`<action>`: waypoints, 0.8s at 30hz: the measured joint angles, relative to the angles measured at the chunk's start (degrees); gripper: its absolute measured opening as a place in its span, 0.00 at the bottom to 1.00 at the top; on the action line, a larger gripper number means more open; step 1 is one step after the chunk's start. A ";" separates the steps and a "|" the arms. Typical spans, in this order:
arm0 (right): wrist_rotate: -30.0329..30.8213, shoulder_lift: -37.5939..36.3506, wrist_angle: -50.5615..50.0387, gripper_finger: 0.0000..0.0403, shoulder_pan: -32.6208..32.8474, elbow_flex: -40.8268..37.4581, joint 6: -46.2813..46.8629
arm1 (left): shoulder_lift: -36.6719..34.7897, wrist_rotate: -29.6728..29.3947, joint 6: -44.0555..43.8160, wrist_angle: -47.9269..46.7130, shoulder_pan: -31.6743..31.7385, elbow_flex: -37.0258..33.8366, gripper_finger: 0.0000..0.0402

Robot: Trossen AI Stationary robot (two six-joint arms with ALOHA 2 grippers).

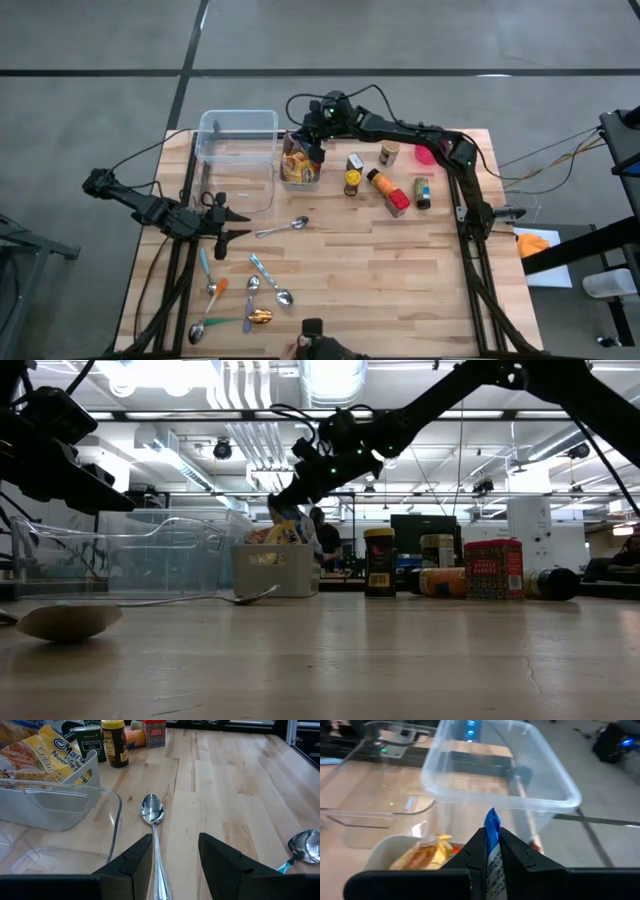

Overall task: Pick & Place Food Item
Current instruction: Put the blue noodle pack into the gray bin

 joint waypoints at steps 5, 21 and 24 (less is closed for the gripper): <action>-2.66 0.73 -0.15 0.07 1.21 1.08 0.77 | 0.02 -0.01 0.02 0.02 0.00 0.00 0.41; -2.64 4.89 0.87 0.07 1.42 0.70 4.97 | 0.02 0.00 0.02 0.00 -0.02 0.02 0.41; -4.70 6.80 0.66 0.07 0.98 1.72 6.37 | 0.00 0.00 0.02 0.00 -0.01 0.01 0.41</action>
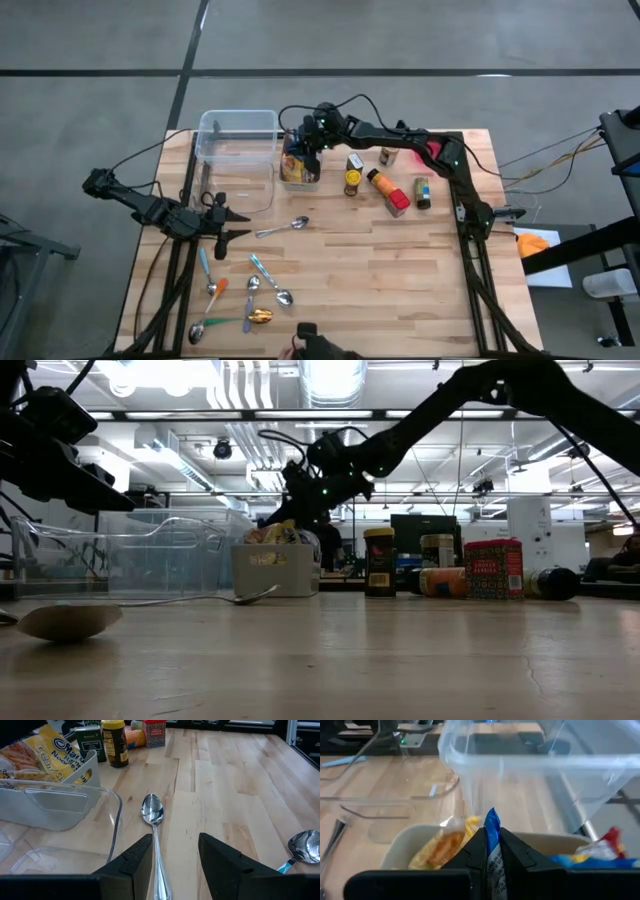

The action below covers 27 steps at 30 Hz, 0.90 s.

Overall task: Pick & Place Food Item
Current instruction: Put the blue noodle pack into the gray bin

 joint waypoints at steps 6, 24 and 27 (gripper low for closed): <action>-1.70 0.42 -0.92 0.07 0.15 1.74 0.58 | 0.00 0.00 0.00 0.01 0.00 0.01 0.41; -0.70 0.31 -4.07 0.07 0.40 2.22 1.16 | 0.00 -0.02 0.00 0.02 0.01 0.01 0.41; -0.93 0.31 -4.67 0.07 0.67 2.20 0.56 | 0.00 0.00 -0.01 0.00 -0.01 0.01 0.41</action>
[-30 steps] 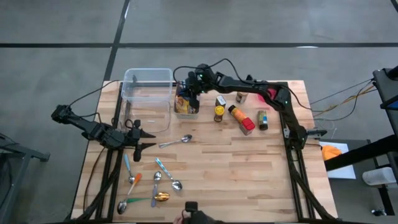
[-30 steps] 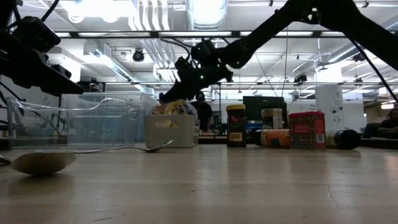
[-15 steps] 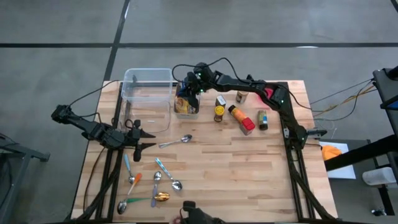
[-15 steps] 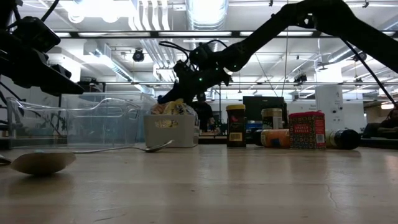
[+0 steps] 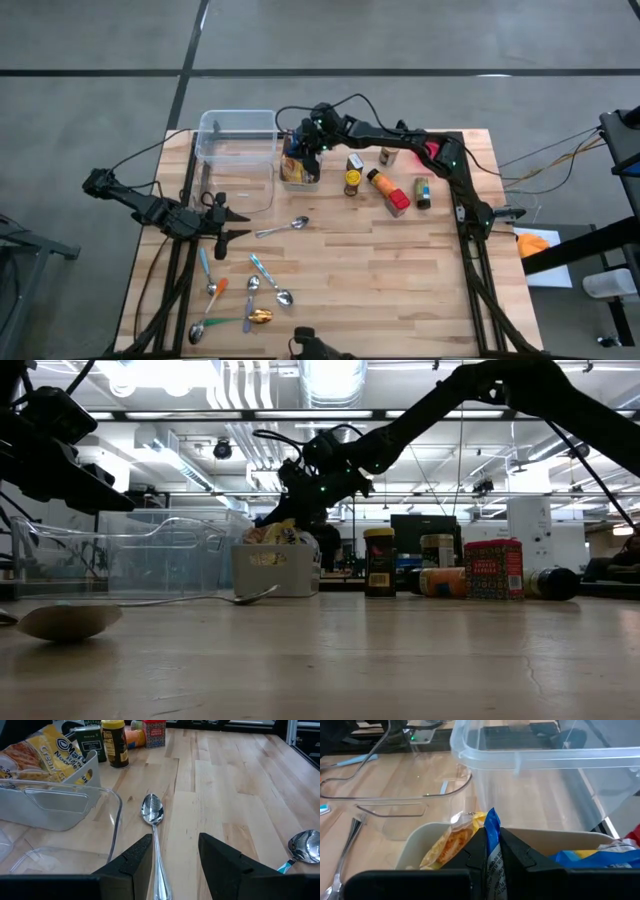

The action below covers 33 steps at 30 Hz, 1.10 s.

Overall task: Pick & Place Food Item
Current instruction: Put the blue noodle pack into the gray bin

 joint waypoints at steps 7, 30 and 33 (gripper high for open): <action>0.23 -0.02 -0.19 0.09 0.05 0.00 2.02 | 0.00 0.00 0.00 0.01 0.00 -0.01 0.41; 0.60 -4.21 1.98 0.56 0.23 -0.09 4.90 | 0.01 0.00 0.01 0.00 0.02 -0.01 0.41; 3.42 -6.13 -3.03 0.56 0.23 -0.04 2.86 | 0.02 0.00 0.00 0.00 0.01 -0.01 0.41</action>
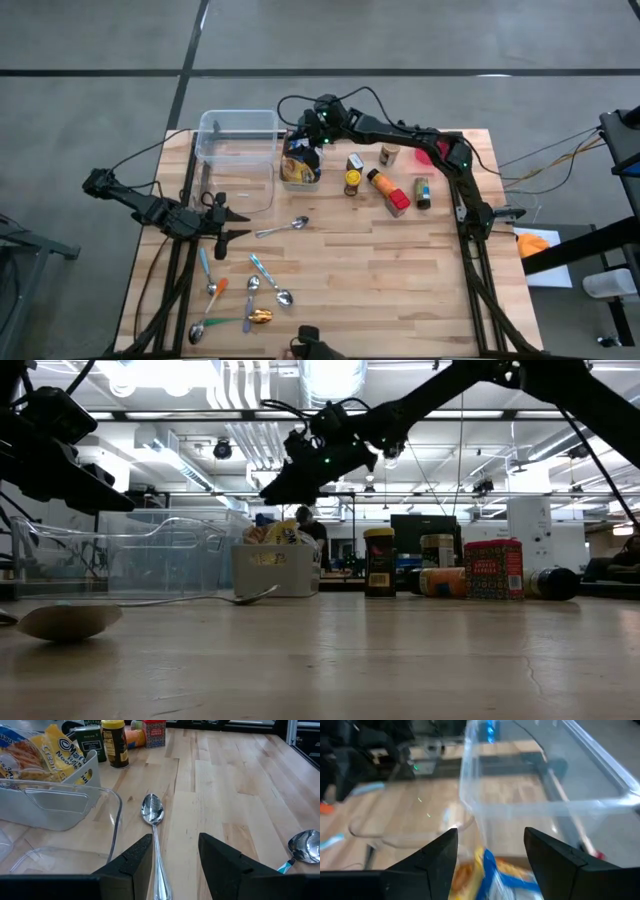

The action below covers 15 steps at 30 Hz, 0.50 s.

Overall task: Pick & Place Food Item
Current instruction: Put the blue noodle pack into the gray bin

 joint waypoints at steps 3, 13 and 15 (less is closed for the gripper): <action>5.53 -0.36 -5.48 0.56 0.16 -0.03 -2.25 | 0.00 0.00 0.00 0.00 -0.01 0.00 0.41; 8.84 -0.23 -7.38 0.56 0.63 -1.31 -1.47 | -0.02 0.00 0.00 0.02 0.01 0.00 0.41; 8.87 -0.23 -6.24 0.56 0.89 -1.45 -1.15 | 0.00 -0.02 0.00 0.02 0.01 0.01 0.41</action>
